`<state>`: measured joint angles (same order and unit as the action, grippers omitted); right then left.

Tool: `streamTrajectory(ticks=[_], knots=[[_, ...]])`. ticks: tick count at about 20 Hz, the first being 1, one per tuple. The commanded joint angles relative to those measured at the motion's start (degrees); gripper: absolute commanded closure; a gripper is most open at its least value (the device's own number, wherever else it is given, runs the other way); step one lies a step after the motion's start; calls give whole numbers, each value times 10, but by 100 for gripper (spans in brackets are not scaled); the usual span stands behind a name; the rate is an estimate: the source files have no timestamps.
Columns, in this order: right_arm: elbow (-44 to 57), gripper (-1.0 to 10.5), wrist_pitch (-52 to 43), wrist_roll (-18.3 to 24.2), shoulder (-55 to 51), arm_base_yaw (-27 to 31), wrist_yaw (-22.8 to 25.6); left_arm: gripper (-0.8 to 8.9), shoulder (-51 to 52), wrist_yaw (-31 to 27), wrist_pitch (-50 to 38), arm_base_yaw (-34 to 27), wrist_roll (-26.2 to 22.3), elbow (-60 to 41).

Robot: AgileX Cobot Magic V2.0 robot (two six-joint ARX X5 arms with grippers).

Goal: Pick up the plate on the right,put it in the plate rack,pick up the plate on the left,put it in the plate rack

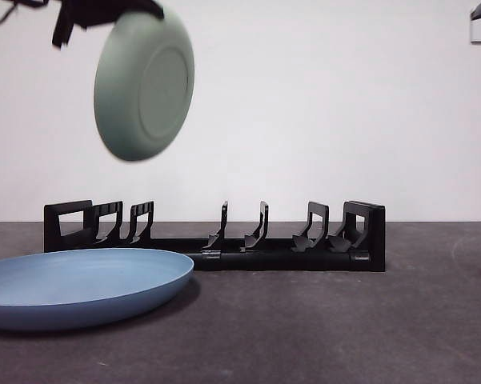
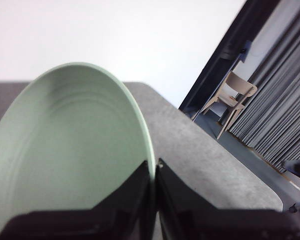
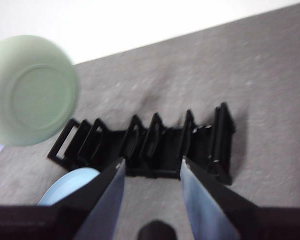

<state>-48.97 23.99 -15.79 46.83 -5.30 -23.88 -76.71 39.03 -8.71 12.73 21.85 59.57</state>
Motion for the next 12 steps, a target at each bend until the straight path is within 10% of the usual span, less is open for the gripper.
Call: streamTrajectory(ticks=[1, 12], knots=[[-2, 760, 3, 5, 8, -1, -1, 823, -22, 3, -13, -7, 20, 0], [-2, 760, 19, 13, 33, -1, -1, 823, -87, -36, -50, -38, 95, 0]])
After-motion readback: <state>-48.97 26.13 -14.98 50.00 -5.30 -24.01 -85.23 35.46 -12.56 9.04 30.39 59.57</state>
